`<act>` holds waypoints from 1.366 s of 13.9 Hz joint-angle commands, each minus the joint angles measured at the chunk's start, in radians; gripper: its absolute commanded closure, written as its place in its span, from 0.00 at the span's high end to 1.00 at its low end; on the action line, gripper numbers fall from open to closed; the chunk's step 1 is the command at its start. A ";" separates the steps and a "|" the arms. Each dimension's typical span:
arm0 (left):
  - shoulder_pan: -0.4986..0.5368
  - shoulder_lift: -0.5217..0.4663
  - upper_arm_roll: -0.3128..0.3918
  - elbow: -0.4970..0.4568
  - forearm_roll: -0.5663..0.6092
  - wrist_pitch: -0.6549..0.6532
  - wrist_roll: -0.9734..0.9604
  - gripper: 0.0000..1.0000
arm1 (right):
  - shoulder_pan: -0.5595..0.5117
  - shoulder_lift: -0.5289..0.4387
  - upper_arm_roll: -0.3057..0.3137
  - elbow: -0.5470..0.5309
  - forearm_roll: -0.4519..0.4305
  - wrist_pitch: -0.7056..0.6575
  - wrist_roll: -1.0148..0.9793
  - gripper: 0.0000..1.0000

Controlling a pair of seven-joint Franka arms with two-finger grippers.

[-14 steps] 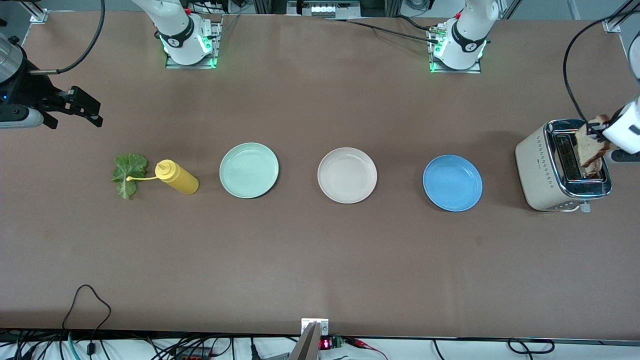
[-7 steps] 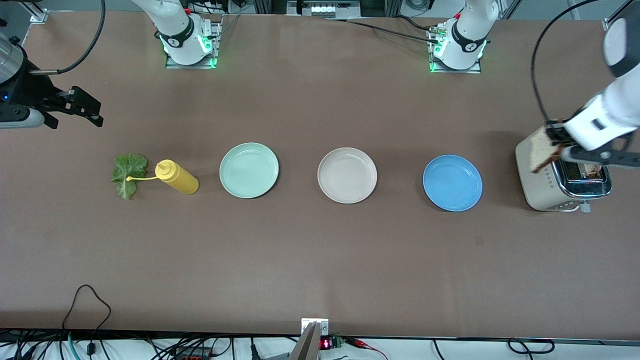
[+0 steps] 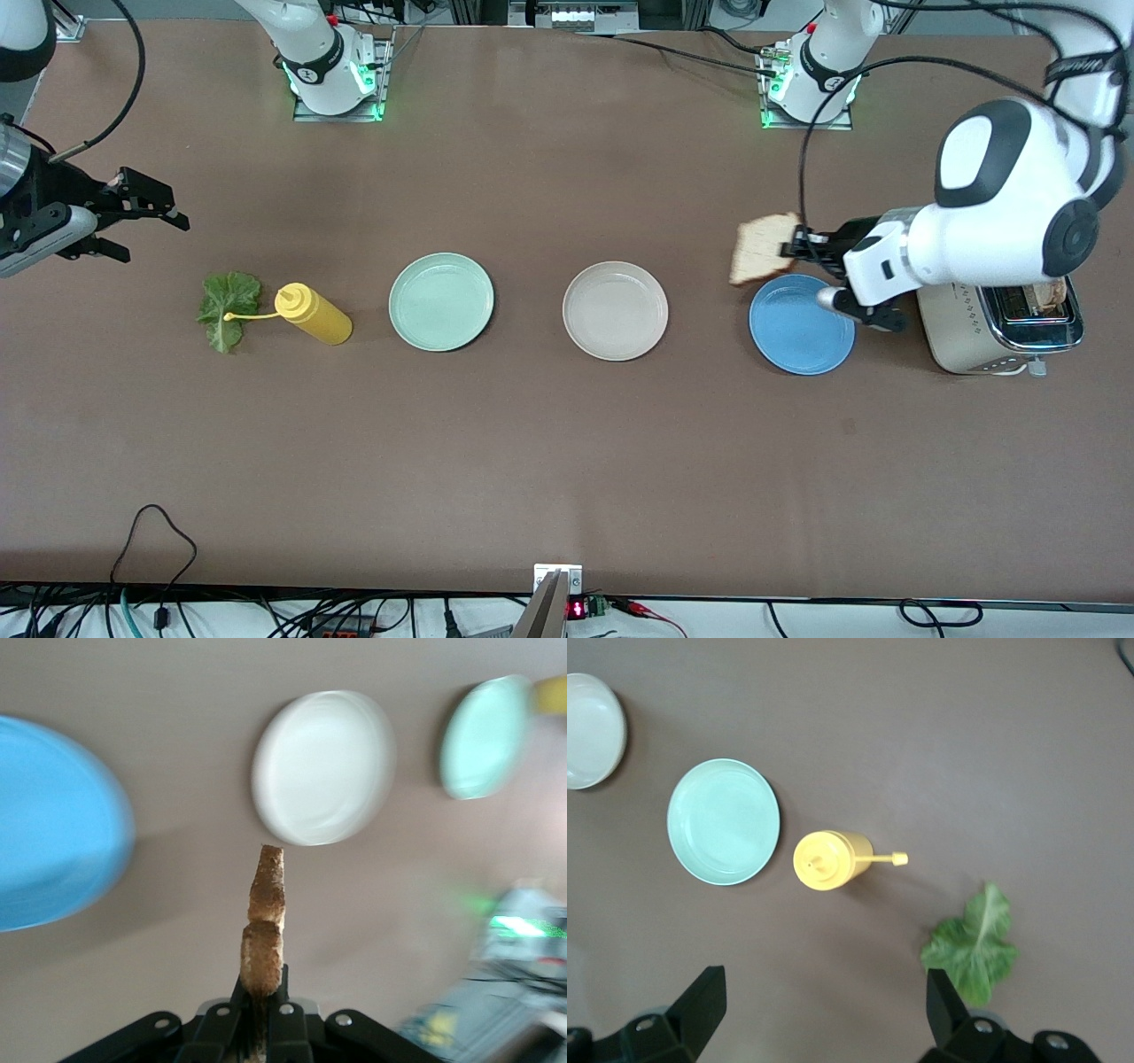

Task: Make sandwich in beige plate with both arms
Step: 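Place the bread on the beige plate while the right gripper reaches mustard, then grasp the mustard bottle with the right gripper while the left gripper withdraws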

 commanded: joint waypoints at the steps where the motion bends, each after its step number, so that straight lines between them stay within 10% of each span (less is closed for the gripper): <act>1: -0.053 0.139 -0.008 0.043 -0.179 0.090 0.019 0.00 | -0.070 -0.018 0.011 -0.110 0.127 0.094 -0.254 1.00; 11: -0.115 0.414 -0.008 -0.065 -0.645 0.405 0.769 0.00 | -0.214 0.221 0.008 -0.234 0.650 0.202 -1.164 1.00; 19: -0.132 0.494 -0.007 -0.111 -0.774 0.436 0.958 0.01 | -0.256 0.544 0.008 -0.217 1.005 0.025 -1.698 1.00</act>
